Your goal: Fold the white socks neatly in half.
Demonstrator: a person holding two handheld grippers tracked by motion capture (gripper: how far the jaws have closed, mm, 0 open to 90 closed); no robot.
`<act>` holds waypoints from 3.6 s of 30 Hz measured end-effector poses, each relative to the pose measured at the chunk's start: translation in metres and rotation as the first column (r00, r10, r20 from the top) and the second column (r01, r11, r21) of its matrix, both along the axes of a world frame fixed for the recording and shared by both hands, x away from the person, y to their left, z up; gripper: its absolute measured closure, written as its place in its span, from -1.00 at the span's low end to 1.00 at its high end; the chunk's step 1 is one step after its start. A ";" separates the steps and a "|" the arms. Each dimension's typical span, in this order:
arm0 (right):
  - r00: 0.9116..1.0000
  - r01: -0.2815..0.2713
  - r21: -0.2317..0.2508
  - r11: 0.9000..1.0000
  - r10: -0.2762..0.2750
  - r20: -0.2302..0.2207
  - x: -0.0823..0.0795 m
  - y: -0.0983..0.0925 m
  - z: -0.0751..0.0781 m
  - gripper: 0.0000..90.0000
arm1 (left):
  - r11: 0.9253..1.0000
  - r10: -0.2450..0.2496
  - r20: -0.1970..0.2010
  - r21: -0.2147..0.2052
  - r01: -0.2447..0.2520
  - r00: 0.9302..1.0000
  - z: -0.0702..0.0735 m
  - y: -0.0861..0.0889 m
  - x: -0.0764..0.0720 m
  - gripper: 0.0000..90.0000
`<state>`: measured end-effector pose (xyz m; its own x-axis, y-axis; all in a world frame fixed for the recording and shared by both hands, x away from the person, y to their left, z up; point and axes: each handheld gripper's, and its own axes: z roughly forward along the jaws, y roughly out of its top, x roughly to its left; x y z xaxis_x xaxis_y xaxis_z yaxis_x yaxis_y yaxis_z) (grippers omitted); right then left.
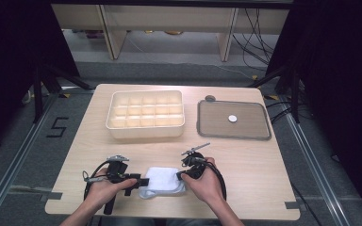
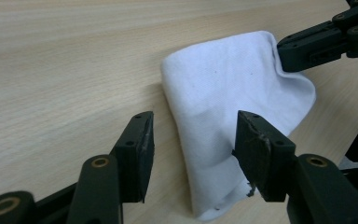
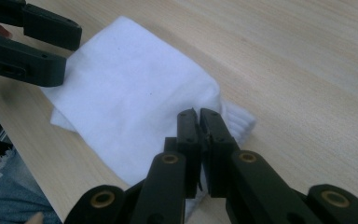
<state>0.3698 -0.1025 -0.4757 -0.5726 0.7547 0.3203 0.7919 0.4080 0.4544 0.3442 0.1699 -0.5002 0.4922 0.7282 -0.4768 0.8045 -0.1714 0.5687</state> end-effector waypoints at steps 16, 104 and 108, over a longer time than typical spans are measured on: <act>1.000 -0.006 0.014 1.000 0.006 0.008 -0.001 -0.004 -0.003 0.92 | 0.999 -0.026 -0.032 -0.029 0.025 0.999 -0.013 -0.010 0.002 0.55; 0.998 -0.065 0.046 0.997 0.065 -0.007 -0.001 0.045 -0.014 0.96 | 0.985 -0.095 0.006 -0.142 0.095 0.995 0.015 -0.014 0.012 0.81; 0.998 -0.050 0.060 0.997 0.051 -0.023 0.000 0.046 -0.015 0.96 | 0.984 -0.103 0.007 -0.148 0.102 0.995 0.017 -0.016 0.012 0.81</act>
<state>0.3695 -0.0568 -0.4908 -0.6010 0.7043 0.3778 0.7821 0.4206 0.4599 0.3566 0.1541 -0.4831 0.5601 0.5955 -0.5759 0.7875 -0.1671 0.5932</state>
